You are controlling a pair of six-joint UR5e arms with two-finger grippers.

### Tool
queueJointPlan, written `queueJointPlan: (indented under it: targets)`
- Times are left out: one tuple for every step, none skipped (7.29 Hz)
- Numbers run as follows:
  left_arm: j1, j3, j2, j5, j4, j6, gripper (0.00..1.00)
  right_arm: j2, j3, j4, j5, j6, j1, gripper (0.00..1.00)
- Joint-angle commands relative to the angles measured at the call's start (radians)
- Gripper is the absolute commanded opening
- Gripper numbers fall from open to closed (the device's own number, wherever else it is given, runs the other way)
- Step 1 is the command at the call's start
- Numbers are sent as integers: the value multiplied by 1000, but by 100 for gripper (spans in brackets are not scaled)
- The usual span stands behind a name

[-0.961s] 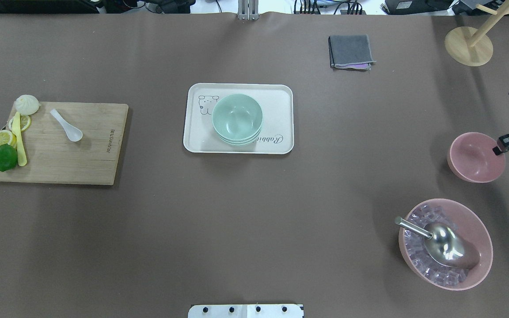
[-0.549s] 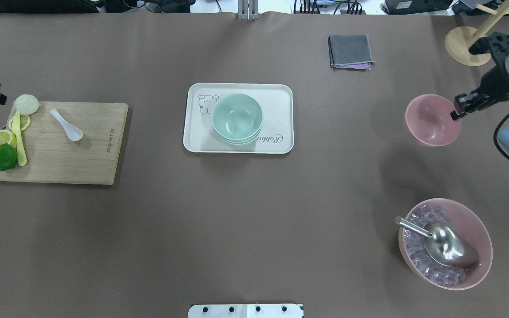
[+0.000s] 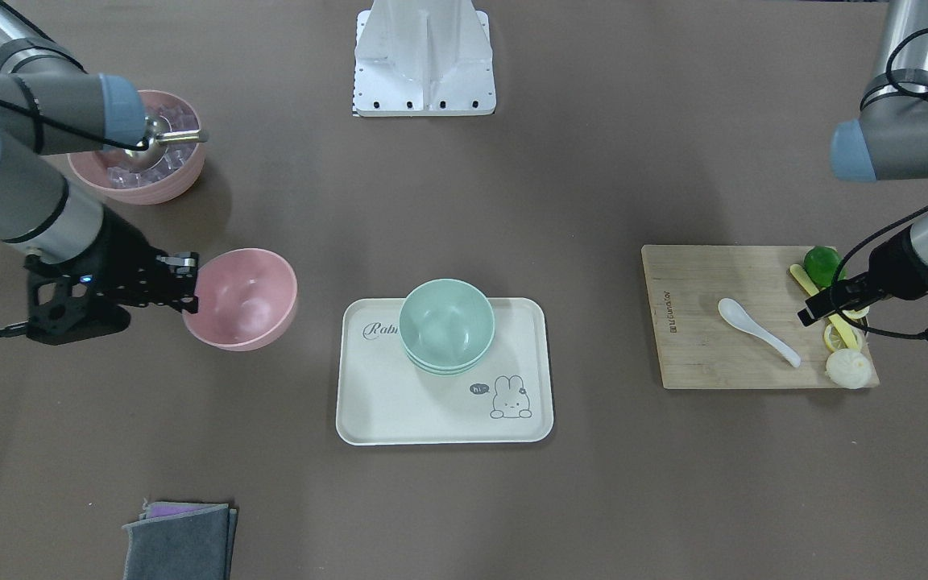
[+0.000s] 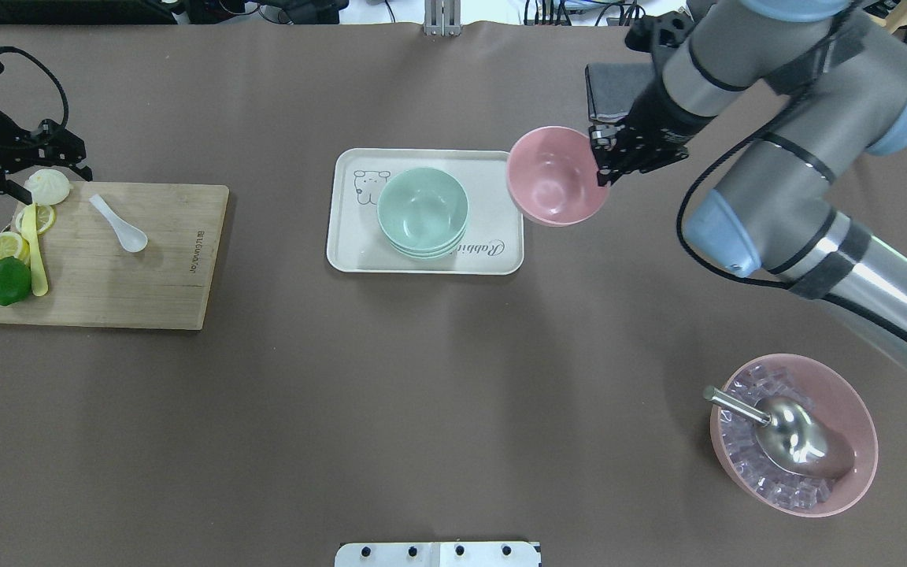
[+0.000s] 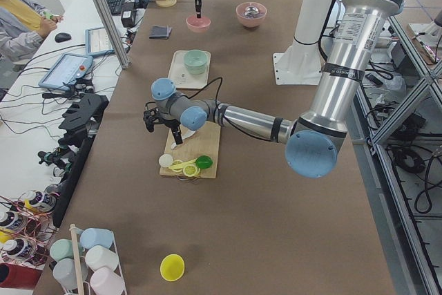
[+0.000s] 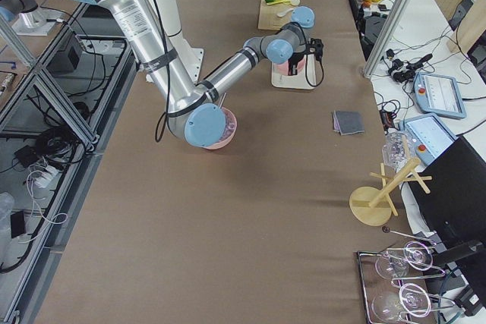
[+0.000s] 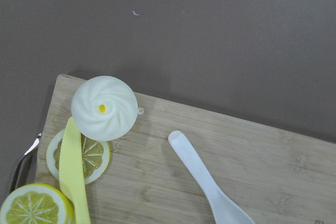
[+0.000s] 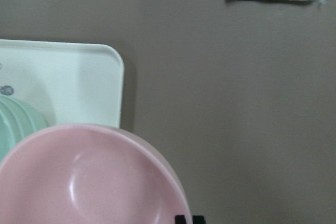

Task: Stack pink bowl on green and place spoon
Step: 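Carry the pink bowl over the green bowl while the left gripper reaches for the spoon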

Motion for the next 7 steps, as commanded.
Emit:
queueJointPlan:
  targets:
    - [48,59,-39,36,-6,-142,89,191,-125,6,-83,176,-88,0]
    - [81,79,-54,65,-8,-160,85,226,-160,8,-103,192,-104,0]
    - [94,87,-57,78,-8,-161,79,228,-163,14,-117,198,-119,0]
    - [106,89,-59,78,-8,-167,66,237,-187,54,-139,236,-133,0]
    - [117,92,-60,78,-9,-167,55,243,-233,131,-141,278,-140,0]
    - [117,93,-60,79,-9,-167,48,244,-237,140,-141,287,-141,0]
    - [118,96,-60,79,-9,-169,41,244,-237,140,-143,287,-141,0]
